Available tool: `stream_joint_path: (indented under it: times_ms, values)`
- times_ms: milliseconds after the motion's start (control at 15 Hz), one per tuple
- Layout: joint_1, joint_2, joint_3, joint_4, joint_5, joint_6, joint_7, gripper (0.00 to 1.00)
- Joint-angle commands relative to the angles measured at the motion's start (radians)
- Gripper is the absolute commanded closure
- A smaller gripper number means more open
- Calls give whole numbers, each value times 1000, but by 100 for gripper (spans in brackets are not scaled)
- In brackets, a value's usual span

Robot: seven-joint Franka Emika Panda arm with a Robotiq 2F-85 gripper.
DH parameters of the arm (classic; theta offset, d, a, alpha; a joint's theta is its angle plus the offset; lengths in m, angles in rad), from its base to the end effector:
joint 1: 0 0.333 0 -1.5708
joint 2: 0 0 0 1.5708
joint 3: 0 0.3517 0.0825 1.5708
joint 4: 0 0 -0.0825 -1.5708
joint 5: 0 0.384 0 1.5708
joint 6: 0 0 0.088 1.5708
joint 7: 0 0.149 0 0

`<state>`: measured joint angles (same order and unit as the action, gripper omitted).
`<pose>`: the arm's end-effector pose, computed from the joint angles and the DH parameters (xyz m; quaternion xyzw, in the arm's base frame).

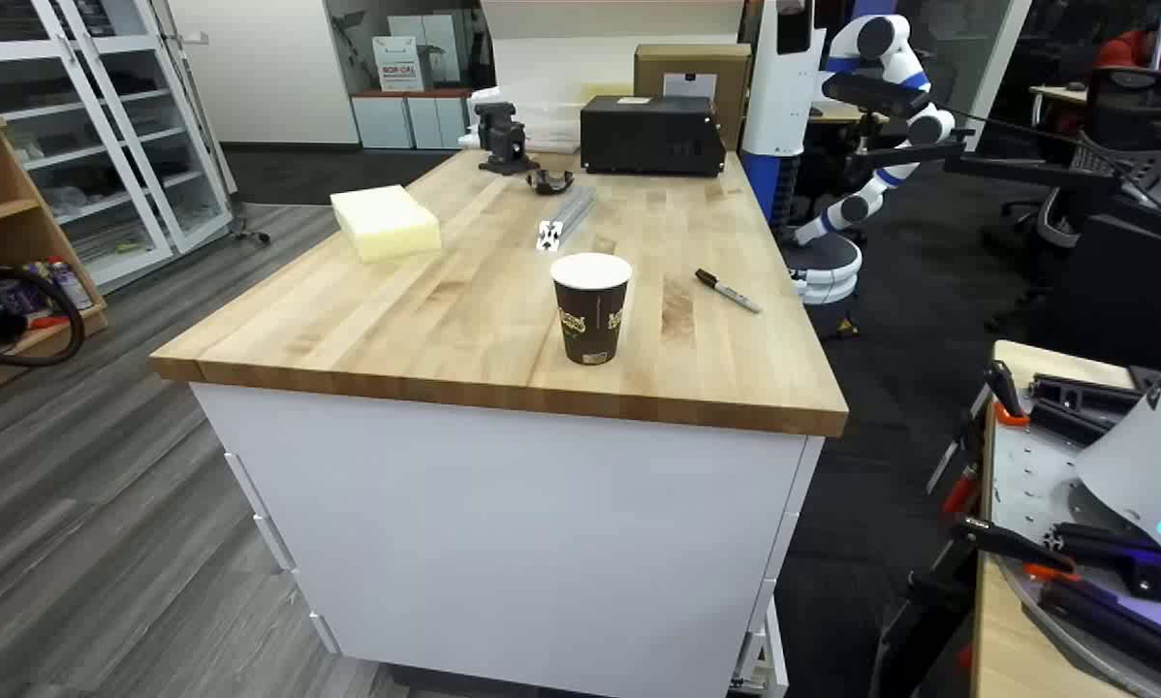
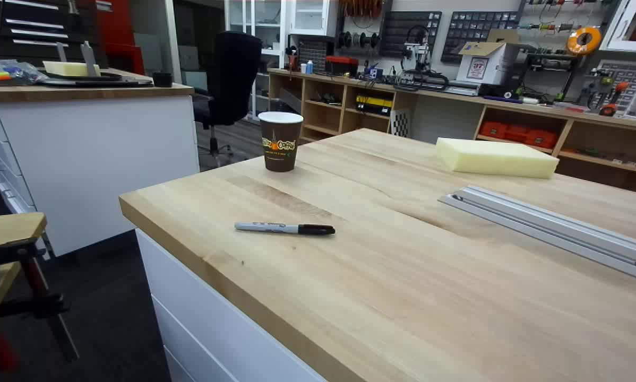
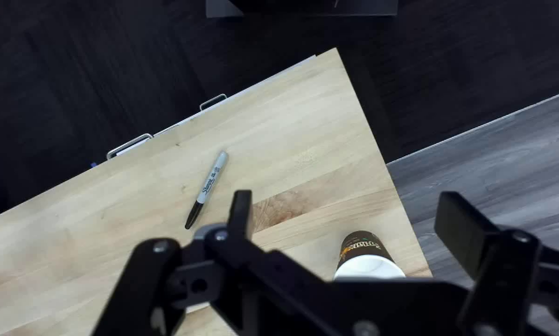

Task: Put the marker in the cup

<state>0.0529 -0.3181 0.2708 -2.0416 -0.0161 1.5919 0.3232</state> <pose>0.4050 0.1468 0.5515 0.9962 -0.0085 -0.0521 0.0695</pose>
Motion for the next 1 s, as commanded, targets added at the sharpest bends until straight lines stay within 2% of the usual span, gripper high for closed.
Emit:
stream_joint_path:
  times_ms: [0, 533, 933]
  values:
    - [25, 3, -21, 2, -6, -2, 7, 0]
    - [15, 18, -55, 5, -18, 30, -32, 0]
    - [15, 55, -76, -16, -37, 146, -74, 0]
